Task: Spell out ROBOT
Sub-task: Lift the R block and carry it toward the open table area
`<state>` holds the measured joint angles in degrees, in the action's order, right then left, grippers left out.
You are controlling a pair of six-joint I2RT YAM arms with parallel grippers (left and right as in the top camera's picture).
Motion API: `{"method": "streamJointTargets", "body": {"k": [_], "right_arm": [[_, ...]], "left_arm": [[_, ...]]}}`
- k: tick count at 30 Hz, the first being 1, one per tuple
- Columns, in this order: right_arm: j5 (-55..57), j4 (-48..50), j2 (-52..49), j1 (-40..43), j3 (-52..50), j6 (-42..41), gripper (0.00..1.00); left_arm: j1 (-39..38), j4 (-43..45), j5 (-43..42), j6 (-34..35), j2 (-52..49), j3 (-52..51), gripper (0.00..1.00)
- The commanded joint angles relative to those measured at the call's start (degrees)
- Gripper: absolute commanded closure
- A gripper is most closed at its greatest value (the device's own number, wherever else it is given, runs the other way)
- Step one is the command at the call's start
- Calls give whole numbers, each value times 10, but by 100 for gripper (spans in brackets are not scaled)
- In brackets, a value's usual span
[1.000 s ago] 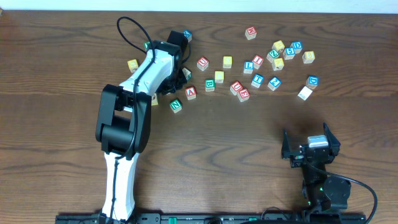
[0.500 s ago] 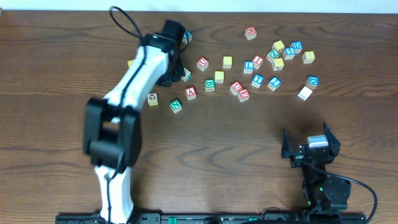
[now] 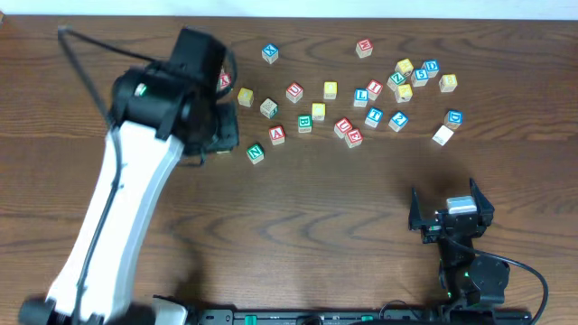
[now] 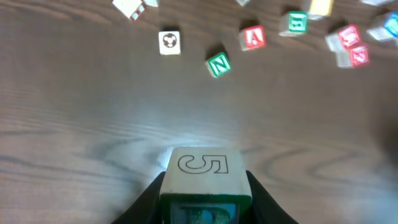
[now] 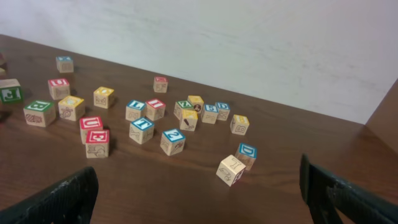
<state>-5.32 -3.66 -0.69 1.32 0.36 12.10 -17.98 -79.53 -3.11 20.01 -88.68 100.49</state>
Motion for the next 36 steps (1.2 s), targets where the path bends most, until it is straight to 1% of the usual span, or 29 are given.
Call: {"method": "streamJointTargets", "body": {"k": [1, 4, 7, 9, 12, 20, 26, 31, 36], "right_arm": [[2, -3, 3, 2, 0, -9, 1], [2, -3, 3, 2, 0, -9, 1], [2, -3, 3, 2, 0, -9, 1], [2, -3, 3, 2, 0, -9, 1], [2, -3, 3, 2, 0, -9, 1], [2, -3, 3, 2, 0, -9, 1], [2, -3, 3, 2, 0, -9, 1], [2, -3, 3, 2, 0, -9, 1], [2, -3, 3, 2, 0, -9, 1]], "left_arm": [[-24, 18, -14, -18, 79, -77, 92], [-42, 61, -14, 3, 132, -173, 92], [-56, 111, -14, 29, 160, -263, 92], [-63, 143, -15, 42, 162, -309, 92], [-70, 191, -28, 43, 144, -355, 92], [-75, 267, -29, 43, 15, -364, 92], [-75, 293, -30, 43, -82, -364, 92], [-75, 304, -31, 43, -122, -364, 92], [-75, 315, -40, 43, -125, -364, 92]]}}
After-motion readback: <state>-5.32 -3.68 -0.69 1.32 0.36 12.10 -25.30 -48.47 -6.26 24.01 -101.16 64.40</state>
